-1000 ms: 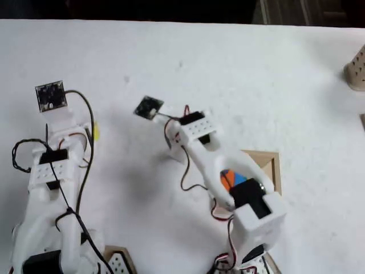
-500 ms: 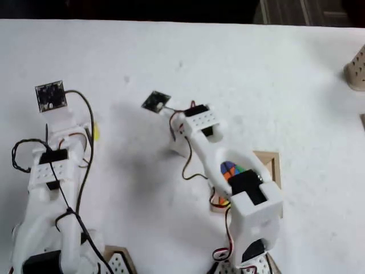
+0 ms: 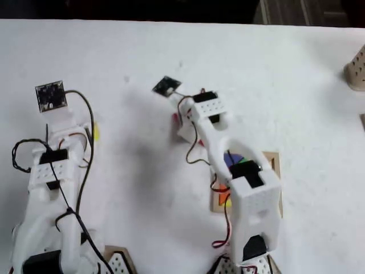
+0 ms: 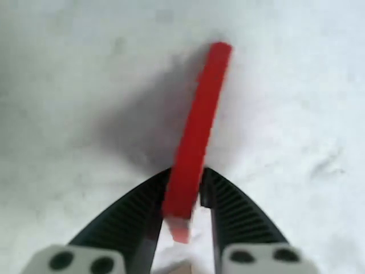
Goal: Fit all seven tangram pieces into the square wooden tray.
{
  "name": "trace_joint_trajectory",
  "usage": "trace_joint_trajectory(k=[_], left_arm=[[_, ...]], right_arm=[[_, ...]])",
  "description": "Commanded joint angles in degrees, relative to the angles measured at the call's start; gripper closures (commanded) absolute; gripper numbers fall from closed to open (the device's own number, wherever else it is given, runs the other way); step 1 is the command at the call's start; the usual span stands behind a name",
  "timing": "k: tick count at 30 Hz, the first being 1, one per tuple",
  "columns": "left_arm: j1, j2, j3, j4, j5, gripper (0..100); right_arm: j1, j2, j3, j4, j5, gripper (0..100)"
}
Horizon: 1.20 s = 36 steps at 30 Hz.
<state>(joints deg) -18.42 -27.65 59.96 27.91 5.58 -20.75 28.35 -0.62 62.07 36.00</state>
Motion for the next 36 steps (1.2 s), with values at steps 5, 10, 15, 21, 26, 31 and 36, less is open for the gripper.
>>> trace_joint_trajectory(k=[5,10,15,21,26,31,36], left_arm=[[-0.3,0.1,-3.3,0.4,0.4,77],[-0.2,0.1,-3.3,0.3,0.4,77],[-0.2,0.3,-3.3,0.0,0.4,77],[-0.2,0.3,-3.3,0.0,0.4,77],[-0.2,0.3,-3.3,0.0,0.4,77],[-0.2,0.3,-3.3,0.0,0.4,77],[-0.1,0.3,-3.3,0.0,0.4,77]], right_arm=[[1.2,-0.2,-1.4,3.1,-1.6,98.0],[0.6,-3.8,-2.1,6.6,-1.7,97.5],[0.1,-5.2,-1.2,10.5,-1.7,98.2],[2.7,-12.6,-1.1,18.5,-1.8,98.1],[8.8,-22.5,0.0,25.0,-5.4,98.1],[19.1,-31.8,10.0,24.7,-5.5,98.1],[31.5,-40.7,24.6,16.7,-5.3,98.1]])
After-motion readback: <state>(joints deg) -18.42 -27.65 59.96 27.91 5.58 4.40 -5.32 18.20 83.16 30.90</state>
